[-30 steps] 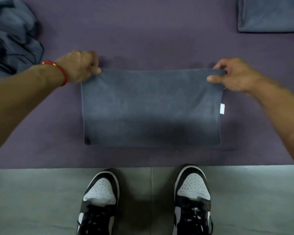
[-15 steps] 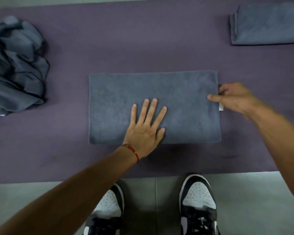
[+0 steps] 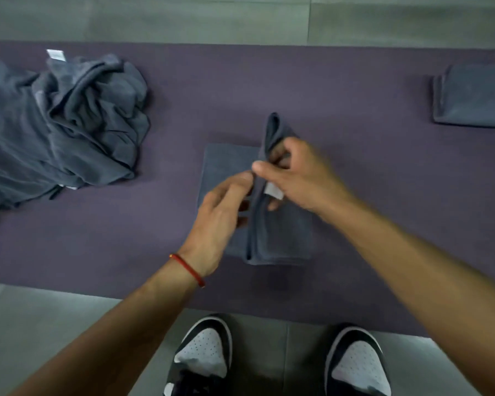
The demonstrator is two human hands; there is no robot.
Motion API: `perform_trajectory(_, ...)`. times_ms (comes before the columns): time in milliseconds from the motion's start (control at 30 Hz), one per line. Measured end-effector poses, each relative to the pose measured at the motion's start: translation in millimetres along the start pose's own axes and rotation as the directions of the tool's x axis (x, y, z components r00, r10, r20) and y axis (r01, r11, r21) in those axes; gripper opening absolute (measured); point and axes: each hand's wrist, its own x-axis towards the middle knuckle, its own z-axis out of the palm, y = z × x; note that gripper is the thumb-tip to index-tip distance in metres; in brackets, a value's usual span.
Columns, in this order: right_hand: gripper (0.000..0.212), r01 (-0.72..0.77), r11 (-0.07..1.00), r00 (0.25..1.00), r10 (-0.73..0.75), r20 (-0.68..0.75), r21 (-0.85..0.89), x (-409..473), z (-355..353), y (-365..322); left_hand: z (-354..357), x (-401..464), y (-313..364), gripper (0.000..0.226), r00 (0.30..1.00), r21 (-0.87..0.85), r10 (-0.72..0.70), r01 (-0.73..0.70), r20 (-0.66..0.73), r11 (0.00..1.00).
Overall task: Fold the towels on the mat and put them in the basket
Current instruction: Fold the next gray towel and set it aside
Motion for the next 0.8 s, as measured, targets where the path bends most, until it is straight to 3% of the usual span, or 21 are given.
perform_trajectory(67,0.014,-0.054,0.993,0.992,0.041,0.122,0.106,8.0,26.6,-1.0,-28.9,14.3,-10.2,0.025,0.988,0.070,-0.040,0.051,-0.150,0.996)
perform_trajectory(133,0.012,-0.025,0.998,0.992,0.018,0.122,0.058,16.0,39.5,12.6,-52.0,31.5,-27.0,0.020,0.974,0.236,-0.078,0.128,-0.211,0.963)
perform_trajectory(200,0.007,0.073,0.988,0.997,-0.076,-0.015,-0.137,21.8,39.5,33.4,-66.7,44.4,-42.8,0.019,0.976,0.486,-0.021,0.127,-0.218,0.865)
perform_trajectory(267,0.009,0.132,0.909,0.968,-0.203,-0.145,-0.395,20.8,33.6,55.8,-72.0,49.3,-49.5,0.027,0.976,0.620,0.050,0.096,-0.214,0.779)
perform_trajectory(400,0.028,0.274,0.610,0.860,-0.501,-0.094,-0.744,7.3,26.6,92.6,-77.6,46.2,-50.7,0.034,0.957,0.654,0.217,-0.038,-0.195,0.755)
perform_trajectory(467,0.042,0.257,0.553,0.882,-0.469,-0.042,-0.792,5.6,29.6,109.3,-84.2,46.7,-53.5,0.036,0.937,0.664,0.293,-0.099,-0.188,0.741)
perform_trajectory(633,0.059,0.177,0.411,0.944,-0.329,0.035,-0.894,7.3,36.3,128.5,-89.7,53.9,-62.2,0.040,0.923,0.740,0.325,-0.070,-0.206,0.669)
perform_trajectory(700,0.063,0.167,0.400,0.946,-0.323,0.032,-0.901,10.0,38.1,124.7,-86.1,51.8,-63.9,0.054,0.872,0.824,0.459,-0.131,-0.169,0.551)
perform_trajectory(800,0.074,0.172,0.378,0.934,-0.355,0.029,-0.910,24.0,40.8,112.5,-65.5,55.0,-59.7,0.059,0.789,0.961,0.611,-0.214,0.065,0.174)
